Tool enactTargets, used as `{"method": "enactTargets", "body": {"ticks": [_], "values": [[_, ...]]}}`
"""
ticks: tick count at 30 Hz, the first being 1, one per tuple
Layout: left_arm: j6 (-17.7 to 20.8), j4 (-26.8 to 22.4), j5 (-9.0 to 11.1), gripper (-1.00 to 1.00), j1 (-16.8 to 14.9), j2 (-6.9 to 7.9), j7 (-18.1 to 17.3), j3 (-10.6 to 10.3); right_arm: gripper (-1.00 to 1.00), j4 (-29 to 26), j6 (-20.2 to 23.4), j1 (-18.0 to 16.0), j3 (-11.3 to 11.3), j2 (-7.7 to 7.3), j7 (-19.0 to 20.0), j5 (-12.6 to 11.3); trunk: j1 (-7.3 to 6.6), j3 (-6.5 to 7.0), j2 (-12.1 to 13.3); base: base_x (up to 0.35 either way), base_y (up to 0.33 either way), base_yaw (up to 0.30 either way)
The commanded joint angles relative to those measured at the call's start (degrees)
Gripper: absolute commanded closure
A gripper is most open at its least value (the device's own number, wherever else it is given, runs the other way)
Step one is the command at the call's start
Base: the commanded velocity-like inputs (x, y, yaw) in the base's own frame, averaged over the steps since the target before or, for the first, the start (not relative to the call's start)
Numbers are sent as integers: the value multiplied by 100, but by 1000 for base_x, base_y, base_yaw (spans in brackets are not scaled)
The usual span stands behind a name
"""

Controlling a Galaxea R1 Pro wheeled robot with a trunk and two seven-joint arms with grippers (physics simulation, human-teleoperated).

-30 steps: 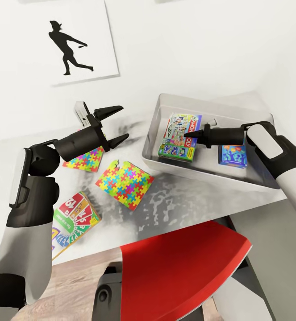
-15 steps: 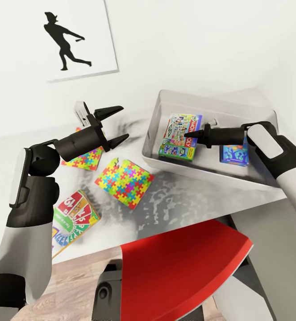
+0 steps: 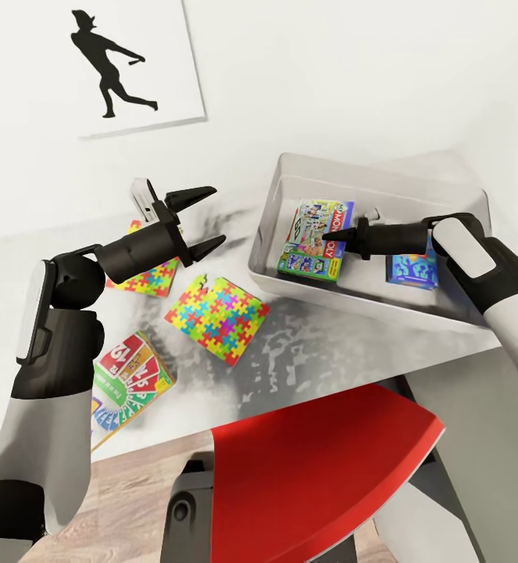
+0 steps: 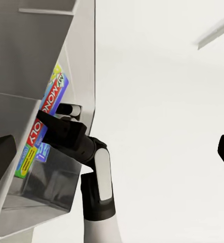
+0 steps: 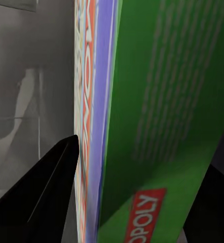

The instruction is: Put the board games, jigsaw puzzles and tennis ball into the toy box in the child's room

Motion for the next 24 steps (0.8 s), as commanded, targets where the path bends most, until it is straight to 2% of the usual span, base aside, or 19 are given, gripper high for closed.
{"method": "enactTargets", "body": {"ticks": [1,16,17,24], "values": [[-7,-3,58,-100,-4,2,57,-2,100,5,0,-8,18,-5,51,30,3,-8,-9,0,0,0],[-10,-3,51,-100,-2,2,58,-3,100,42,0,-8,18,-5,39,30,3,-13,-9,0,0,0],[-10,-3,51,-100,-2,2,58,-3,-100,45,0,-8,18,-3,36,30,3,-13,-9,0,0,0],[-10,-3,51,-100,-1,2,59,-3,-100,57,0,-8,18,1,25,32,3,-13,-9,0,0,0]]}}
